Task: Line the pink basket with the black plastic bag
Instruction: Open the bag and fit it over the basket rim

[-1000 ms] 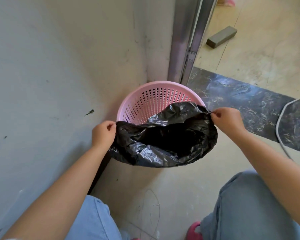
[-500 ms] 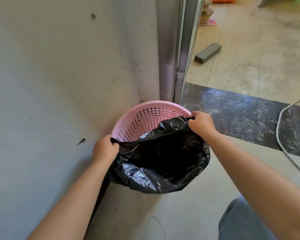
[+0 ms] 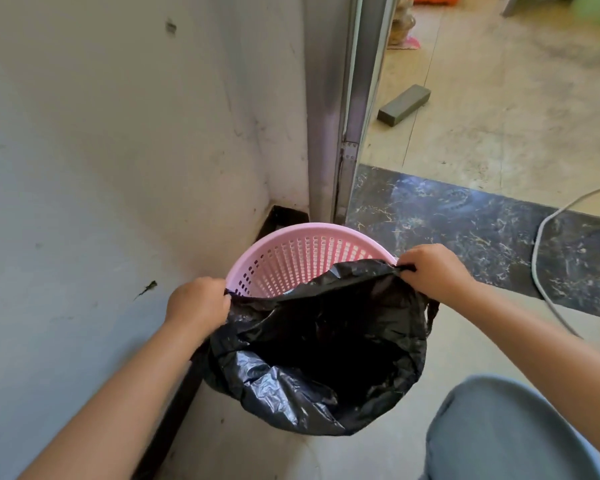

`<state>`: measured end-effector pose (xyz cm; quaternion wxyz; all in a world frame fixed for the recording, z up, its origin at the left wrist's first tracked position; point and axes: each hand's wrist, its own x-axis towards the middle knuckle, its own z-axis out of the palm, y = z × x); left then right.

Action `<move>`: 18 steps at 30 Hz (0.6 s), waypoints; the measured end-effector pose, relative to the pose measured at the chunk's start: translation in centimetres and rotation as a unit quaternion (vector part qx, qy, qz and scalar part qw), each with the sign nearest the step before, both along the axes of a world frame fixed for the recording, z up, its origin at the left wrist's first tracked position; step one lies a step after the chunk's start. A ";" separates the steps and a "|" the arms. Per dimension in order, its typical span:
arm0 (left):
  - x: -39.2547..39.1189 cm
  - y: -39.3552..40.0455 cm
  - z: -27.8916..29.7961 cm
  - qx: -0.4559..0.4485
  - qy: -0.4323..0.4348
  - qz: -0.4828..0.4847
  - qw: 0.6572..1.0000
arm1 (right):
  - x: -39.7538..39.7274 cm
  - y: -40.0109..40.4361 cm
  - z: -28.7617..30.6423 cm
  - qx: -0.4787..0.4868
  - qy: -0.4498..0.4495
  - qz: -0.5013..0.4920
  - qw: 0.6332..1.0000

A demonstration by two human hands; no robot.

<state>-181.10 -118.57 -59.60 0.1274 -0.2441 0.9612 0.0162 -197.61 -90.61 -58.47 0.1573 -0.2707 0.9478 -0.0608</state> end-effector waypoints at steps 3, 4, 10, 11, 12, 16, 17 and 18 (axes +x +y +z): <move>-0.4 -0.5 -0.4 0.016 0.053 0.038 0.998 | -1.9 0.4 -1.4 -0.196 -0.121 -0.181 0.956; -0.6 -0.6 -0.6 0.034 0.074 0.059 0.995 | -2.4 0.5 -1.7 -0.246 -0.192 -0.240 0.919; -3.8 -2.1 -1.2 0.142 0.091 0.165 0.972 | -4.4 0.2 -3.6 -0.332 -0.377 -0.260 0.825; -4.4 -2.5 -1.3 0.154 0.072 0.174 0.970 | -4.7 0.1 -3.9 -0.345 -0.386 -0.257 0.816; -4.9 -2.9 -1.4 0.166 0.054 0.181 0.968 | -4.9 0.0 -4.1 -0.354 -0.385 -0.253 0.814; -6.1 -3.4 -2.0 0.151 0.023 0.168 0.974 | -5.0 -1.4 -5.3 -0.341 -0.274 -0.222 0.871; -6.2 -3.3 -2.1 0.132 0.023 0.157 0.978 | -4.9 -2.0 -5.5 -0.320 -0.233 -0.209 0.894; -6.5 -3.2 -2.2 0.118 0.023 0.149 0.982 | -4.9 -2.5 -5.6 -0.297 -0.199 -0.193 0.914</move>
